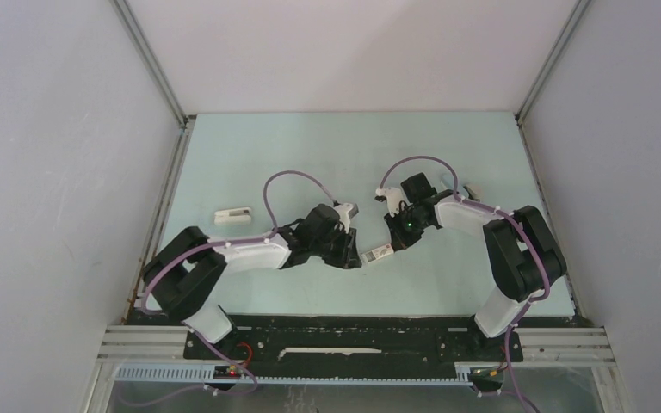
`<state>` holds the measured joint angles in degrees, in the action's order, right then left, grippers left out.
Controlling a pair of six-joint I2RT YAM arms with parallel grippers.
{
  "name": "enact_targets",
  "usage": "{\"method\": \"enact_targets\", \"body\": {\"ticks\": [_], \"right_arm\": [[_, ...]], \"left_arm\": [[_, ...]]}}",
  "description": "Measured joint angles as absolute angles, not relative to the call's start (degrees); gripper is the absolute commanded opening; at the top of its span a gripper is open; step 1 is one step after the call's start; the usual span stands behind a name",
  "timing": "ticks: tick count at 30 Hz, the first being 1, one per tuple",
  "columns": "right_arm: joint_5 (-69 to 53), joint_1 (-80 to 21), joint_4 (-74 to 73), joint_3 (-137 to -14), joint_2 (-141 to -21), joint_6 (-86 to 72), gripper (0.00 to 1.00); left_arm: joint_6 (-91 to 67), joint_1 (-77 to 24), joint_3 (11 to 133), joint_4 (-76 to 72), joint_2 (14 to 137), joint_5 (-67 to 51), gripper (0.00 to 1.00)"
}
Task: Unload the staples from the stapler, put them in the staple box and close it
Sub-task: Close the staple box at the center of the board.
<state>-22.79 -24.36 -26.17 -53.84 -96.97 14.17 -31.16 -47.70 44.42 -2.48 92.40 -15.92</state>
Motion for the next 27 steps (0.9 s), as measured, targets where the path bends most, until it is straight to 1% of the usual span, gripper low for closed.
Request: {"method": "enact_targets", "body": {"ticks": [8,9,11,14,18,21,22,27], "right_arm": [[-22.9,-24.3,-26.2,-53.8,-97.0,14.2,0.05],[-22.9,-24.3,-26.2,-53.8,-97.0,14.2,0.05],[-22.9,-24.3,-26.2,-53.8,-97.0,14.2,0.05],[-22.9,-24.3,-26.2,-53.8,-97.0,14.2,0.05],[-23.1,-24.2,-26.2,-53.8,-97.1,14.2,0.05],[-23.4,-24.1,-26.2,-53.8,-97.1,14.2,0.05],[-23.5,-24.1,-26.2,-53.8,-97.1,14.2,0.05],[-23.9,-24.1,-26.3,-53.9,-97.2,14.2,0.05]], "left_arm": [[-31.1,-47.7,37.8,-3.9,80.2,-8.7,0.63],[-31.4,-47.6,36.6,-5.1,78.3,-7.6,0.69],[-32.3,-47.4,34.3,-8.4,75.1,-5.7,0.76],[-34.7,-46.2,29.8,-14.0,71.0,-3.7,0.83],[-38.9,-44.2,24.7,-19.7,68.0,-1.0,0.83],[-41.8,-43.9,23.2,-22.7,68.2,-0.2,0.81],[-42.9,-43.9,23.0,-23.7,68.8,-0.3,0.79],[-47.4,-43.9,22.5,-29.1,75.1,-3.0,0.77]]}}
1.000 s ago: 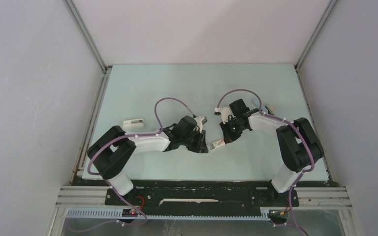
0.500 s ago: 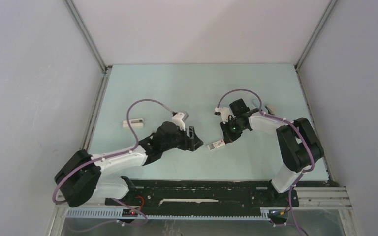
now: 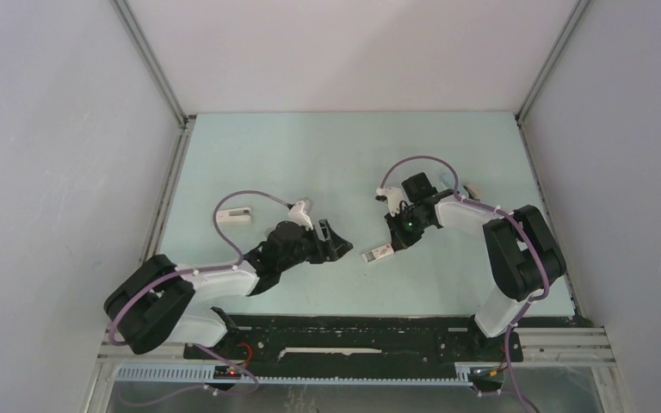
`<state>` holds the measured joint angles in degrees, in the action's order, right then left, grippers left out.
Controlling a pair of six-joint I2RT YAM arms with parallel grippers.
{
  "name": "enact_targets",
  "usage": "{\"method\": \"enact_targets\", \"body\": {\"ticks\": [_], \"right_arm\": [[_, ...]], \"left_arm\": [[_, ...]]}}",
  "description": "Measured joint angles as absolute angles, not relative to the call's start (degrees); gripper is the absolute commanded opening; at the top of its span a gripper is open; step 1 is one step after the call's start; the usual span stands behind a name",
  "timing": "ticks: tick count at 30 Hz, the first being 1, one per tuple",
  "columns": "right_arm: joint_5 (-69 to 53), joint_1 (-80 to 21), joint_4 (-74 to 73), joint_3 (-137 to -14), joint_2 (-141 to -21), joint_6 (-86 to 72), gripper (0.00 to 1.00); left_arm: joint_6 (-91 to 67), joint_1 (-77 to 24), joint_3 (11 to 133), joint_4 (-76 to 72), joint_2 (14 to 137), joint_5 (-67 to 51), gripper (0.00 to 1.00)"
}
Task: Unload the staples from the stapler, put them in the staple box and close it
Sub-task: Close the staple box at the center of the board.
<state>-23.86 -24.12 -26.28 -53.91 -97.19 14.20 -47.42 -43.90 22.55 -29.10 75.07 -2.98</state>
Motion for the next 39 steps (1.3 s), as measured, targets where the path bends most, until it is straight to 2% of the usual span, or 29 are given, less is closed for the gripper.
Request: {"method": "enact_targets", "body": {"ticks": [23,39], "right_arm": [[-24.8,-24.0,-26.6,-54.0,-97.4,12.4,0.06],[-26.9,-23.7,-27.7,-54.0,-97.8,10.5,0.06]], "left_arm": [[-52.7,-43.9,22.7,-33.8,86.8,-10.8,0.73],[-55.5,-43.9,23.8,-35.7,89.4,-11.2,0.7]]}}
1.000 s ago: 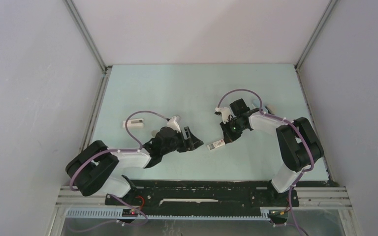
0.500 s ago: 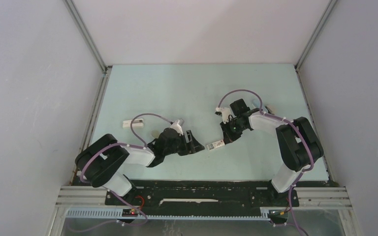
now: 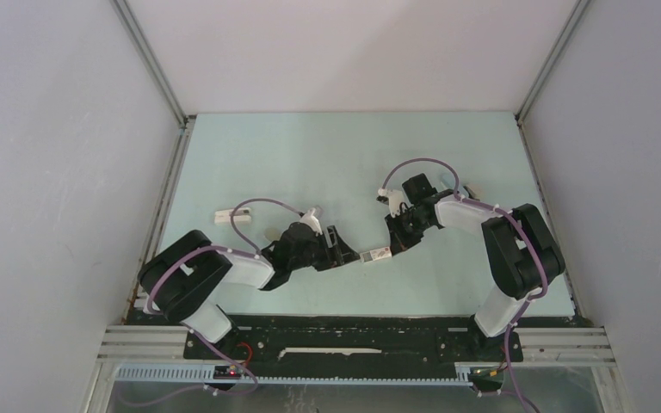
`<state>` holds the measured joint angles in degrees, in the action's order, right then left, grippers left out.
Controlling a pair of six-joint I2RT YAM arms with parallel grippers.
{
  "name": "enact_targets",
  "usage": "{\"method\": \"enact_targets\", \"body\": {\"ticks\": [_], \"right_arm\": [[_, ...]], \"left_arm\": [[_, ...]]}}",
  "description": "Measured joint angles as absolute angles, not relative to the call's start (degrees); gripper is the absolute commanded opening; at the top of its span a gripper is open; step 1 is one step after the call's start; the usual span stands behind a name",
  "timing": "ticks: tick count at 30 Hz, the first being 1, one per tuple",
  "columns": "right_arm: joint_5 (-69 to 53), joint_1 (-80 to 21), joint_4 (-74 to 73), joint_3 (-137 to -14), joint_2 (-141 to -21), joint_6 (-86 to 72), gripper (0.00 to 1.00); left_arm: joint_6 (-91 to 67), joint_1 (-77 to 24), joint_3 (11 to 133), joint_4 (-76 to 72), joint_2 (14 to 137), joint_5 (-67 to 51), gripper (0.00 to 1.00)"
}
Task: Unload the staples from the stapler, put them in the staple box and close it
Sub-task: Close the staple box at the center of the board.
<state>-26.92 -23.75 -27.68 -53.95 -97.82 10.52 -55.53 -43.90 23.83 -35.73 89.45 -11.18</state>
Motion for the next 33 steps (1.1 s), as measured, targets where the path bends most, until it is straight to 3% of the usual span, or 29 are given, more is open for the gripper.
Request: {"method": "enact_targets", "body": {"ticks": [23,33], "right_arm": [[-27.8,-23.7,-28.0,-54.0,-98.1,9.3,0.06],[-29.1,-24.0,-28.0,-54.0,-98.5,8.6,0.06]], "left_arm": [[-59.9,-43.9,24.2,-41.4,93.4,-10.7,0.69],[-61.4,-43.9,26.1,-42.3,96.0,-10.7,0.63]]}}
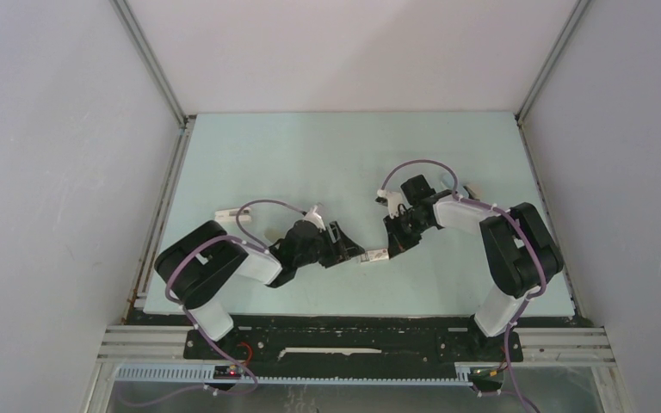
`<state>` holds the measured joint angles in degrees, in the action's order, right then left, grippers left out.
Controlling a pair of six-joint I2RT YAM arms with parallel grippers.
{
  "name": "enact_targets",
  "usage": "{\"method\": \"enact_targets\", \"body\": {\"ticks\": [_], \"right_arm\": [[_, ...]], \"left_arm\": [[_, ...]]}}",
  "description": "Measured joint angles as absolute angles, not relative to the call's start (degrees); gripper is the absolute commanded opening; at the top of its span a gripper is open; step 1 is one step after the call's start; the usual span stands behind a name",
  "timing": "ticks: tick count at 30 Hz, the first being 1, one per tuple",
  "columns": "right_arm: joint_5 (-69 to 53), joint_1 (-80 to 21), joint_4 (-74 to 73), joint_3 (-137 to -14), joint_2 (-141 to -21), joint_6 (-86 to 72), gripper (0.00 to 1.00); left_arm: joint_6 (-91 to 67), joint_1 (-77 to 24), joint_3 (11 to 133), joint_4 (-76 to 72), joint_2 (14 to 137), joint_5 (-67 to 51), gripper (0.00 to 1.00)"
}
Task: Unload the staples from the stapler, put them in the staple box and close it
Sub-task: Close the staple box at the center of the board.
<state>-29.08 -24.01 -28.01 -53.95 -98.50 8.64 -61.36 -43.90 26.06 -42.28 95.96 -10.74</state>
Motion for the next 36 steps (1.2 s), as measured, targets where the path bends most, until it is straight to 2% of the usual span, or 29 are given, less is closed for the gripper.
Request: {"method": "enact_targets", "body": {"ticks": [6,16,23,36], "right_arm": [[-29.3,-24.8,-28.0,-54.0,-98.6,8.6,0.06],[-29.5,-24.9,-28.1,-54.5,-99.2,8.4,0.06],[-29.6,-24.9,-28.2,-54.7,-99.4,8.4,0.06],[-29.7,-24.9,-28.6,-55.3,-99.9,8.4,0.06]], "left_arm": [[-61.8,-43.9,27.1,-42.3,97.5,-10.9,0.56],[-61.5,-43.9,27.0,-40.5,95.6,-9.3,0.58],[-61.5,-43.8,25.1,-40.1,92.4,-7.2,0.4],[-61.5,-43.7,24.4,-39.5,94.6,-8.3,0.3]]}}
